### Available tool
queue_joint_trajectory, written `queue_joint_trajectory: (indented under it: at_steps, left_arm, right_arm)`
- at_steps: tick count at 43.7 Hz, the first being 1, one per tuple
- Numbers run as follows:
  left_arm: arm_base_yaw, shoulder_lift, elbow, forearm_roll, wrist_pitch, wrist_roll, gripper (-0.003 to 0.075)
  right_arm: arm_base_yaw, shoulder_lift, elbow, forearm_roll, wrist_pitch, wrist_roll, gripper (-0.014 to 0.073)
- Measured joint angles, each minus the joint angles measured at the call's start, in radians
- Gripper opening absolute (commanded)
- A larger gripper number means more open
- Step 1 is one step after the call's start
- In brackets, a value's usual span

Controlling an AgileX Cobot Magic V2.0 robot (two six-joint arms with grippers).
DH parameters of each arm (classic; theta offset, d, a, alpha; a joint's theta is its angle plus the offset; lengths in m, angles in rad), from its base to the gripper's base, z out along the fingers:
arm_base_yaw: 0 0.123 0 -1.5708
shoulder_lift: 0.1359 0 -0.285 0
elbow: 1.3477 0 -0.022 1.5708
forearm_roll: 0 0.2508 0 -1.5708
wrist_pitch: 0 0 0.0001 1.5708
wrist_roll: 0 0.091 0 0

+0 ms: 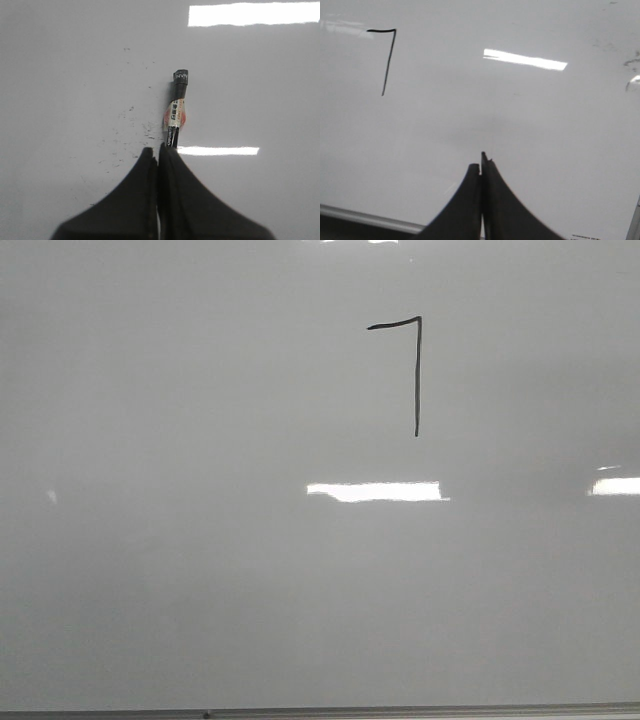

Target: Write number 7 on whiteboard

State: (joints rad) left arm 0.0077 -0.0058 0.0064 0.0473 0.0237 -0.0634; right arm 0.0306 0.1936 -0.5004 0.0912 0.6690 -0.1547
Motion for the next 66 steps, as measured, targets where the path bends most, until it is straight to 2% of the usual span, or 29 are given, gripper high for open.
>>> queue_joint_trajectory:
  at_steps: [12,24,35,52,66]
  left_arm:
    - [0.000,0.000,0.000,0.000,0.000,0.000,-0.0020]
    - [0.000,0.000,0.000,0.000,0.000,0.000,-0.0021]
    - [0.000,0.000,0.000,0.000,0.000,0.000,-0.0020]
    - [0.000,0.000,0.000,0.000,0.000,0.000,-0.0020]
    - [0.000,0.000,0.000,0.000,0.000,0.000,-0.0020]
  right_arm:
    - [-0.051,-0.186,0.310,0.000,-0.244,0.000,-0.0069]
    - [-0.051,-0.204,0.514,0.000,-0.489,0.000,-0.0069]
    - [-0.043,-0.204,0.527,0.000,-0.559,0.000,-0.0069]
    - [-0.037,-0.204,0.527,0.002,-0.593,0.000,-0.0069]
    - [-0.037,-0.204,0.527,-0.049,-0.663,0.173,-0.0069]
